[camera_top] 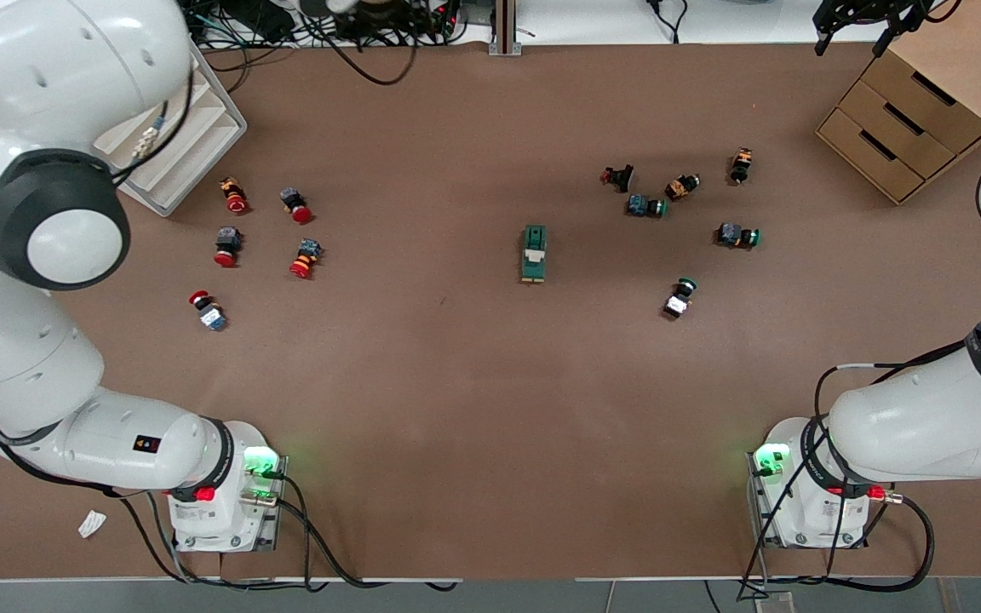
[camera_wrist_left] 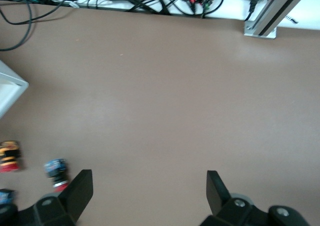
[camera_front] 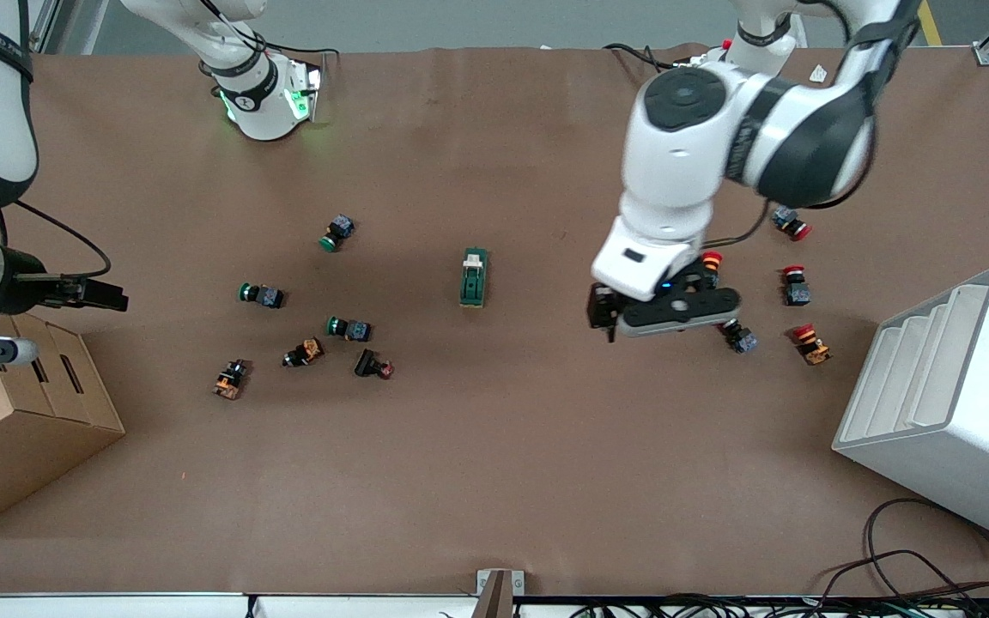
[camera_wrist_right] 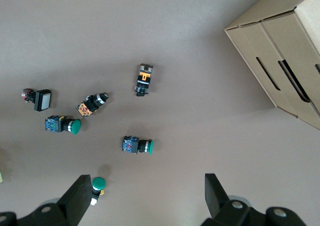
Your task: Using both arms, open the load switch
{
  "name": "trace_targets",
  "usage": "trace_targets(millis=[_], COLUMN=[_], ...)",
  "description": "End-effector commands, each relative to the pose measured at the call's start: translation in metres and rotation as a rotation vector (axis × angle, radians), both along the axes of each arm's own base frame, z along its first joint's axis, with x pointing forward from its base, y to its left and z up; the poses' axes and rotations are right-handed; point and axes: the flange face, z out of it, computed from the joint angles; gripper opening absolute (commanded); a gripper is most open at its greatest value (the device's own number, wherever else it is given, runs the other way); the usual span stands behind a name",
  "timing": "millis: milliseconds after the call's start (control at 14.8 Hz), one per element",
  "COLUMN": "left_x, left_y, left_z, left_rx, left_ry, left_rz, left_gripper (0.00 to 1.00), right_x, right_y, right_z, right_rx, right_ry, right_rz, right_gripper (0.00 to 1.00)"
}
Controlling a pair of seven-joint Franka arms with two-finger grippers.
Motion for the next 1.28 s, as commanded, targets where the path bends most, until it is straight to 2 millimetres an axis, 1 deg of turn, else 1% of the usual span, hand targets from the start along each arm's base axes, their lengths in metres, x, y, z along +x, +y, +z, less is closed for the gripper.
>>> trace_targets(millis=[0,67,135,269,337,404,539,606,741,876,1010,1078,1145,1212], left_x=[-0.007,-0.008,-0.009,-0.018,-0.021,-0.023,-0.032,-0.034,-0.044,-0.054,-0.063,-0.066,-0.068,-0.068], left_y=[0.063,0.083,0.100,0.126,0.139,0.154,0.168,0.185,0.204,0.224,0.248,0.251,0.253,0.253], left_z=[0.049,0.062,0.070,0.086,0.094,0.101,0.108,0.114,0.116,0.117,0.118,0.120,0.119,0.119], left_rx=[0.006,0.009,0.015,-0.001,-0.024,-0.048,-0.075,-0.070,-0.056,-0.073,-0.090,-0.098,-0.099,-0.099], left_ry=[0.047,0.059,0.072,0.121,0.136,0.149,0.202,0.208,0.232,0.240,0.254,0.258,0.269,0.270], left_rz=[-0.040,-0.040,-0.037,-0.029,-0.046,-0.066,-0.132,-0.133,-0.158,-0.193,-0.193,-0.194,-0.189,-0.189], left_gripper=[1.00,1.00,1.00,1.00,1.00,1.00,1.00,1.00,1.00,1.00,1.00,1.00,1.00,1.00], right_x=[0.003,0.003,0.000,-0.008,-0.013,-0.016,-0.023,-0.024,-0.031,-0.044,-0.055,-0.063,-0.071,-0.080], right_y=[0.004,0.005,0.006,0.009,0.011,0.015,0.033,0.037,0.037,0.044,0.052,0.053,0.049,0.048], right_z=[0.001,0.002,0.004,0.007,0.016,0.023,0.037,0.037,0.043,0.057,0.069,0.075,0.079,0.084], right_rx=[-0.004,-0.008,-0.008,0.002,0.001,0.001,-0.009,-0.013,-0.011,-0.009,-0.010,-0.010,-0.011,-0.011], right_ry=[0.006,0.004,0.012,0.056,0.048,0.042,0.026,0.032,0.032,0.009,-0.004,-0.014,-0.021,-0.028], right_rz=[0.012,0.017,0.019,0.023,0.026,0.034,0.057,0.062,0.061,0.073,0.088,0.090,0.082,0.082], right_gripper=[1.00,1.00,1.00,1.00,1.00,1.00,1.00,1.00,1.00,1.00,1.00,1.00,1.00,1.00])
